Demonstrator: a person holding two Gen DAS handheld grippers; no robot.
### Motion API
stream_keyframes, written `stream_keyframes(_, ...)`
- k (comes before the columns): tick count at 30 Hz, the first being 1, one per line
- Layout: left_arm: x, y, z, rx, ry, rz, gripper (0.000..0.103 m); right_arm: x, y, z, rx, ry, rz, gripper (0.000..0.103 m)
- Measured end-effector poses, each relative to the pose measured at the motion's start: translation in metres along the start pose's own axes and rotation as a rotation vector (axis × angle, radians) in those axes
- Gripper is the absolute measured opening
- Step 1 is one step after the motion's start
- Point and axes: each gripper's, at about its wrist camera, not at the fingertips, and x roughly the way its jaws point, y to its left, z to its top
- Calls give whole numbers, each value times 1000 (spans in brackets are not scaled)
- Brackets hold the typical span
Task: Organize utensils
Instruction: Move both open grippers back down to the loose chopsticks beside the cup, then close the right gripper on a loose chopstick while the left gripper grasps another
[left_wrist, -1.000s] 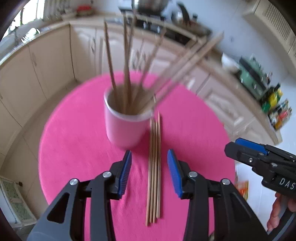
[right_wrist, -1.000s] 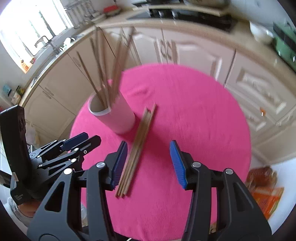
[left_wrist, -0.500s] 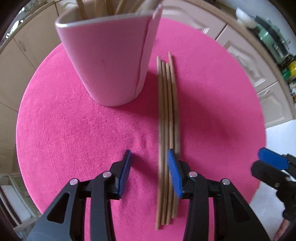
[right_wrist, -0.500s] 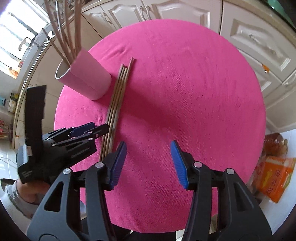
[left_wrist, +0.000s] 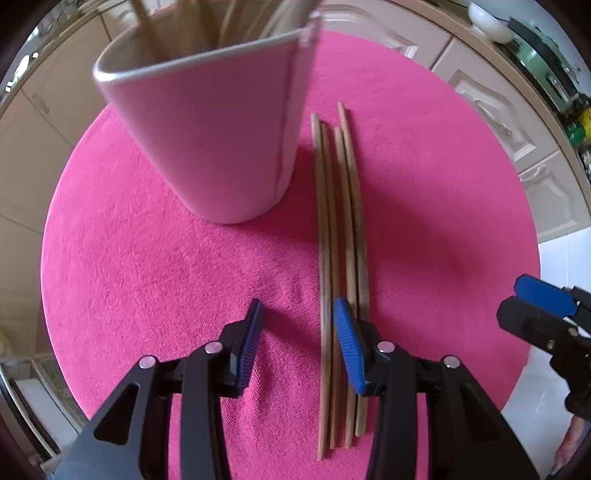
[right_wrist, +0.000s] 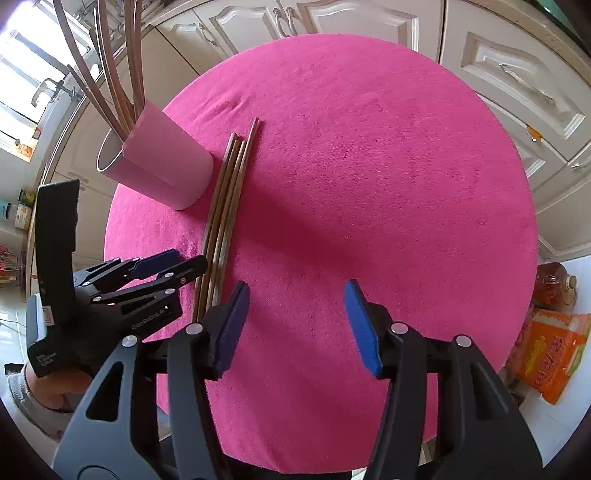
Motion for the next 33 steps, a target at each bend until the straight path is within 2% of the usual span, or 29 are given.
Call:
stream_keyframes(17,-7,28,-12,-25,1,-39,41,42,45,17,-82,13,-42,53)
stream_keyframes(23,-12,50,-18,-58,-4,-106,41,57,47,23,-49,26,-55,53)
stream_keyframes(26,-19,68,-24,-108,-14,-164,41,63,49,25,-54,46,-53,49)
stream_keyframes(28,-25,77,-28,-124,-23,-179,41,66,51,25,-61,58,-51,35)
stream_keyframes(33,-32,94,-33,-133,-24,-173,41,70,59,25,-81,69,-77,33)
